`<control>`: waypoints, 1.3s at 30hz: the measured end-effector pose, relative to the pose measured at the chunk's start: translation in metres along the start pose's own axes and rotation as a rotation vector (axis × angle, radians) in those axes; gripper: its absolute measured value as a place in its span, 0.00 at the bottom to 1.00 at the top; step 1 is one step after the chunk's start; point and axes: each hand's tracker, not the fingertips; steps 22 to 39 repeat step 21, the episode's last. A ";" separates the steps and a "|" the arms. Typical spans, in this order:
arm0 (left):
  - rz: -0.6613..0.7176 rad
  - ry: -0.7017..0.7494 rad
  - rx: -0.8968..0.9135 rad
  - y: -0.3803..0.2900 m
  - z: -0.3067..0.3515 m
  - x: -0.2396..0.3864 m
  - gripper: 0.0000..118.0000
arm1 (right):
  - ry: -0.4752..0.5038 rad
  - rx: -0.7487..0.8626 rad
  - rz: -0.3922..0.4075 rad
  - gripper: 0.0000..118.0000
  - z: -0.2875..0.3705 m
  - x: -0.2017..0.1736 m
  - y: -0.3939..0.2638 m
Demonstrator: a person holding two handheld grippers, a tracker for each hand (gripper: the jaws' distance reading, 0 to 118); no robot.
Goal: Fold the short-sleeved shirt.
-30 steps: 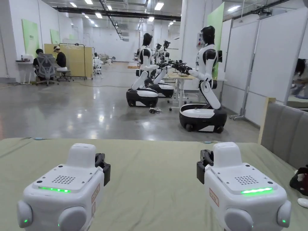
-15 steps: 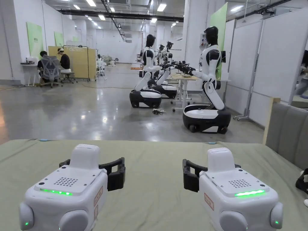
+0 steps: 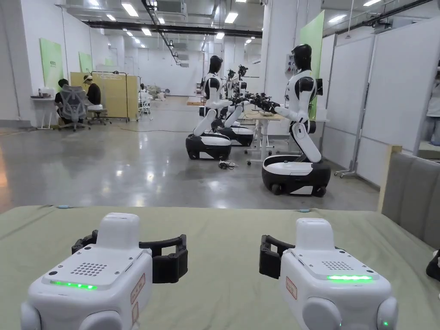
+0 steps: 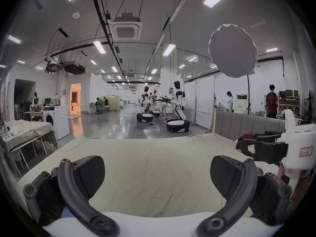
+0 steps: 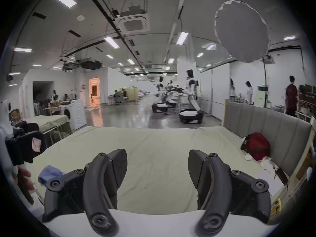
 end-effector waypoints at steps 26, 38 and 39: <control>0.000 0.024 0.021 0.002 0.001 0.003 1.00 | 0.029 0.030 -0.010 0.69 0.012 0.002 0.005; 0.000 0.024 0.021 0.002 0.001 0.003 1.00 | 0.029 0.030 -0.010 0.69 0.012 0.002 0.005; 0.000 0.024 0.021 0.002 0.001 0.003 1.00 | 0.029 0.030 -0.010 0.69 0.012 0.002 0.005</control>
